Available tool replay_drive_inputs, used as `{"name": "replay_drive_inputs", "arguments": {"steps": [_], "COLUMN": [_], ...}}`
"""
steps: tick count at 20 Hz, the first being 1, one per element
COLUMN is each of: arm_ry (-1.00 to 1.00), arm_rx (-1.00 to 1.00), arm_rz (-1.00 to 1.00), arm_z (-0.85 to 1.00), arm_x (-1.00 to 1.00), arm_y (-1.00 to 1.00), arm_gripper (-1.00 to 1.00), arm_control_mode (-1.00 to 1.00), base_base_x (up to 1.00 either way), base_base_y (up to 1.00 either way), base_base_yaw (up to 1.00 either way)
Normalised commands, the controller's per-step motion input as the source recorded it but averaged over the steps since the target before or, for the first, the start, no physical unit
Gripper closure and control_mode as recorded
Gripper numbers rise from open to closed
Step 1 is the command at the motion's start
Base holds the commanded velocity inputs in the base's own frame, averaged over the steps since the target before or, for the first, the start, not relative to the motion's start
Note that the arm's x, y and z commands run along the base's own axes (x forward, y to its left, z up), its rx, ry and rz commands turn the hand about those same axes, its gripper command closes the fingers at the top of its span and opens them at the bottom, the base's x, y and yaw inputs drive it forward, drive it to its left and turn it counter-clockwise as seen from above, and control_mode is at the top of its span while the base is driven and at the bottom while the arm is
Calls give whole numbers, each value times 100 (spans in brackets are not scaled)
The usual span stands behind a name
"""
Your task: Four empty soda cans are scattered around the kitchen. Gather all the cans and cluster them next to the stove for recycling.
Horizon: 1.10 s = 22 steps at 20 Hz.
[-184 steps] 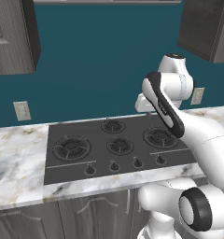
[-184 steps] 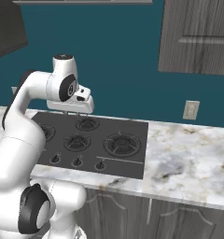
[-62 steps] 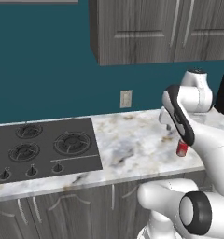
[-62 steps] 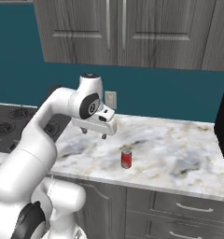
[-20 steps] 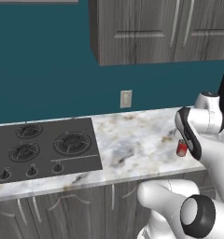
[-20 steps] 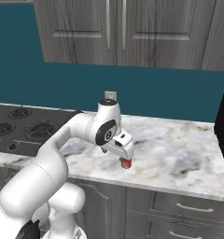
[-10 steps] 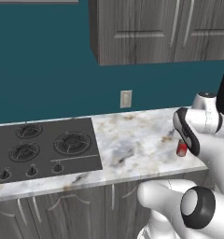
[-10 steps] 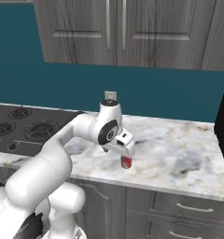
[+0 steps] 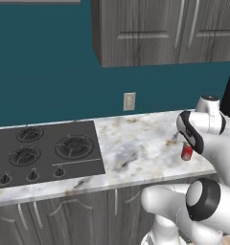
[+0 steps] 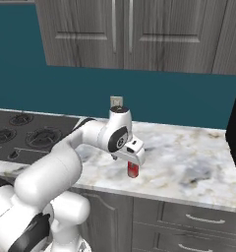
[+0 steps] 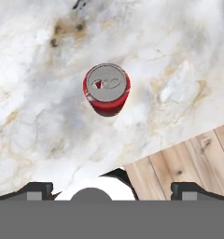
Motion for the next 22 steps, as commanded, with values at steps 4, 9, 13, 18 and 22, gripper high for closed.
{"name": "replay_drive_inputs", "arguments": {"steps": [4,9,13,18,22], "arm_ry": [0,1,1,0,0], "arm_rx": [0,0,0,0,0], "arm_rz": [0,0,0,0,0], "arm_z": [-8,-10,-13,-14,-9], "arm_x": [16,17,13,9,13], "arm_y": [-5,-1,-3,-10,-3], "arm_gripper": [-100,-100,-100,-100,-100], "arm_control_mode": [-100,-100,-100,-100,-100], "base_base_x": [0,0,0,0,0], "base_base_y": [0,0,0,0,0], "base_base_yaw": [0,0,0,0,0]}}
